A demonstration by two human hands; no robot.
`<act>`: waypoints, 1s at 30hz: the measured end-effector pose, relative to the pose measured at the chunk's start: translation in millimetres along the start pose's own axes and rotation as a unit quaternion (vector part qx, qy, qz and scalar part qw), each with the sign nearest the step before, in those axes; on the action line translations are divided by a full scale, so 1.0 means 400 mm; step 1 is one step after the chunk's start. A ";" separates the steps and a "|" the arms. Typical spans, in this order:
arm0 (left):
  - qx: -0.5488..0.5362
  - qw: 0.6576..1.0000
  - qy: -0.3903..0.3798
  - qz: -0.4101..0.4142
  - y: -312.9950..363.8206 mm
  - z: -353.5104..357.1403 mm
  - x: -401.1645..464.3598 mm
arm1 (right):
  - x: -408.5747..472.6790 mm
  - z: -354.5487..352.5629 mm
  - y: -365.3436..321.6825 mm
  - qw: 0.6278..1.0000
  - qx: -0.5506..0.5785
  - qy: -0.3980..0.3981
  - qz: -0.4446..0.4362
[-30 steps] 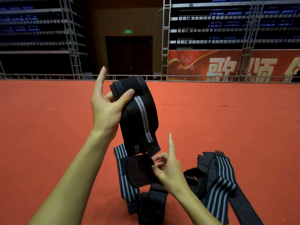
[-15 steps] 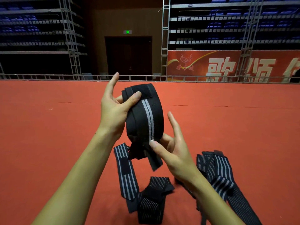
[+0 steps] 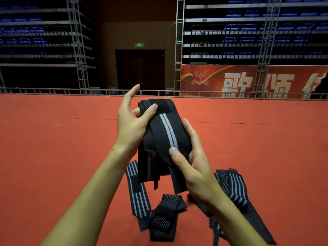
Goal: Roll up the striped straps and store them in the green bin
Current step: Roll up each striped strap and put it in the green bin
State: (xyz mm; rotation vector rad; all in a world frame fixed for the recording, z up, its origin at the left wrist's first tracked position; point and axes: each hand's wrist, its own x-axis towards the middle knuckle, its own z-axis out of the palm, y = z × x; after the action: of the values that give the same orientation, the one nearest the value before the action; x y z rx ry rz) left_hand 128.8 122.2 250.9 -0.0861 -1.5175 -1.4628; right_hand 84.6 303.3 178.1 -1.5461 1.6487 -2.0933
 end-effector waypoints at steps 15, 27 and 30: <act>-0.004 0.999 -0.022 -0.027 0.143 0.069 -0.139 | -0.134 -0.008 -0.127 0.994 -0.080 0.065 -0.023; 0.129 0.981 0.005 0.145 0.128 0.088 -0.165 | -0.223 -0.036 -0.176 0.986 0.034 0.137 0.090; 0.183 0.958 0.025 0.218 0.112 0.091 -0.176 | -0.214 -0.049 -0.178 0.979 0.090 0.137 0.121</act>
State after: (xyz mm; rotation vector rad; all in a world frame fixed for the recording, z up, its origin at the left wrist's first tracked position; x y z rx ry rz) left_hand 172.6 202.0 244.6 -0.1488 -1.5823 -0.8175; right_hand 148.1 396.9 178.0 -0.9862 1.5735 -2.3216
